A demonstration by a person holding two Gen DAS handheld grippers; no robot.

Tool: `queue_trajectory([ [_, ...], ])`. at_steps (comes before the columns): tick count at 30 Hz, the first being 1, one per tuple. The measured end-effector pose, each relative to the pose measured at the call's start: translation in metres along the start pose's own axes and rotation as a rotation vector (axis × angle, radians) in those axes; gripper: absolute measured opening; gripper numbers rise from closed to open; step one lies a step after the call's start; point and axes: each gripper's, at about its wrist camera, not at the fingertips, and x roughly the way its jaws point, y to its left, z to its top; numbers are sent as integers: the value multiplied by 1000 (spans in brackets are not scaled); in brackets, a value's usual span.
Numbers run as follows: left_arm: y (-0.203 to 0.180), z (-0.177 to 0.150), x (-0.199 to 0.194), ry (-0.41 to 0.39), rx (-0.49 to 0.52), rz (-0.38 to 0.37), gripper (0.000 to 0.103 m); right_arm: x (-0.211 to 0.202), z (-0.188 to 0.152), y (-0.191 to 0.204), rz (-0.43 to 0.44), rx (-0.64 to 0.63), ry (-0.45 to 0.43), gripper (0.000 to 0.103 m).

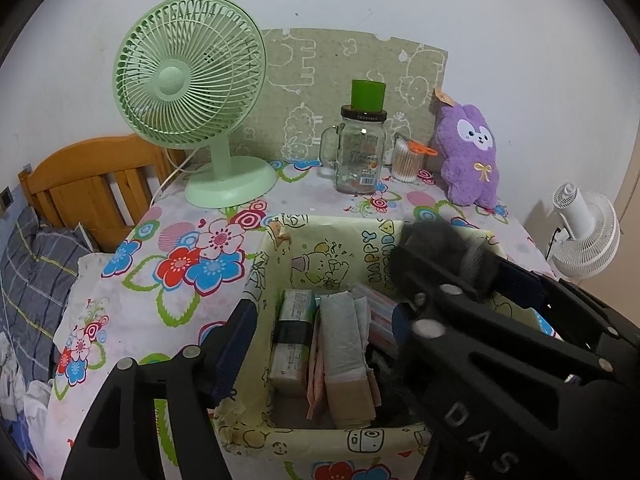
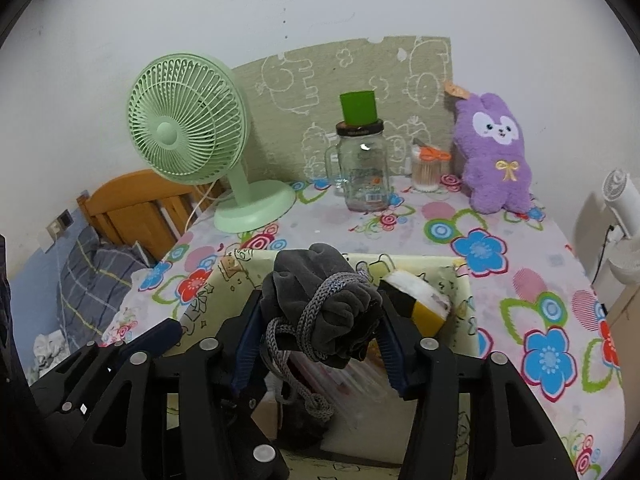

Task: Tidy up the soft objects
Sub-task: 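Lower the towel and sponge into the fabric box and open both tools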

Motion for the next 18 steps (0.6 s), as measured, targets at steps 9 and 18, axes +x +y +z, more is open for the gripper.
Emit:
queue_trajectory([
  [9, -8, -2, -8, -25, 28, -4, 87, -8, -3, -3, -18, 2, -11, 83],
  [18, -16, -6, -27, -52, 48, -15, 91, -34, -7, -6, -60, 2, -32, 89],
])
